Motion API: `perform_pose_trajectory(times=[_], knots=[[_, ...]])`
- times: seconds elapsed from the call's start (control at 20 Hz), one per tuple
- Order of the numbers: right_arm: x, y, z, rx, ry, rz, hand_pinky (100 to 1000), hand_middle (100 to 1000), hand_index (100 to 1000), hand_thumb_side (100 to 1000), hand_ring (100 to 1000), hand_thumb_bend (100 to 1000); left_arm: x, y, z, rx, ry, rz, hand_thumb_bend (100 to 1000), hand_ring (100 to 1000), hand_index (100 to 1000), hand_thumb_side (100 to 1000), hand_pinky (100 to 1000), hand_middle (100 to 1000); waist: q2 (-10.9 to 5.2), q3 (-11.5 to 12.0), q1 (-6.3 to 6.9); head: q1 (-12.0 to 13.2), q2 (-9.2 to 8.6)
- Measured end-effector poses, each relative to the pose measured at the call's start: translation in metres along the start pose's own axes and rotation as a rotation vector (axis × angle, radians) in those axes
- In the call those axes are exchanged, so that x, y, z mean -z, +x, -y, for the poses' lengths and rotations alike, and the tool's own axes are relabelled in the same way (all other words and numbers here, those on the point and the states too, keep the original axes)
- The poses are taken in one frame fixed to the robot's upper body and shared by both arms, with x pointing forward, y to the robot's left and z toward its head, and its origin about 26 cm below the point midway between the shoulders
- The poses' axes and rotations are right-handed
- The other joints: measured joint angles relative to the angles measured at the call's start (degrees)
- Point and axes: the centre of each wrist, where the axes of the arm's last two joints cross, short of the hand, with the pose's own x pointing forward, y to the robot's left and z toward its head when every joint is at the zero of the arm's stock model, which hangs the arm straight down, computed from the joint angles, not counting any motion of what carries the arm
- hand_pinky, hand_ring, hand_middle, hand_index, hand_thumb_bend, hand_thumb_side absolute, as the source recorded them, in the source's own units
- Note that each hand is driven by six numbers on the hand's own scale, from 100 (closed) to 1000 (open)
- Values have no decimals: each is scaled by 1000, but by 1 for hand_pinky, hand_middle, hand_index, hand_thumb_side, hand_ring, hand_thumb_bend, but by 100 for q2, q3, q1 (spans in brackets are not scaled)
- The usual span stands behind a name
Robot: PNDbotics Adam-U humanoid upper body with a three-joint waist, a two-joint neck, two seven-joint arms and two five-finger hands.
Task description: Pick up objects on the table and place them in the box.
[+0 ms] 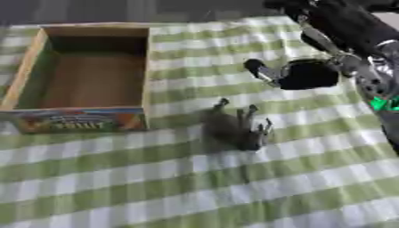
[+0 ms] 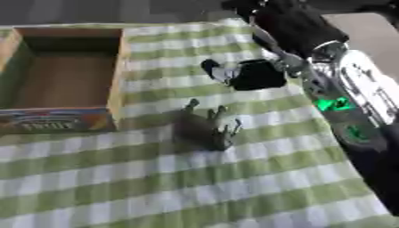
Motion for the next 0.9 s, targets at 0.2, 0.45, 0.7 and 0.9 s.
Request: perform_pose_trajectory(times=[0.2,0.45,0.7,0.9], knots=[[-1,0,-3,2,10,0,882,869,975,793,914,389,0,0,0,0,0,0,100,839,849,691,544,922,0,7,-5,30,0],[-1,1,-3,3,12,2,874,858,974,792,906,386,0,0,0,0,0,0,100,840,849,691,544,922,2,37,-4,43,0],[0,8,-10,20,48,12,859,831,998,789,906,442,0,0,0,0,-4,0,100,840,848,691,544,922,3,39,-4,42,38],[2,23,-18,12,112,25,832,801,1000,787,900,541,0,0,0,0,-8,0,100,840,848,691,544,922,3,8,-5,38,49]])
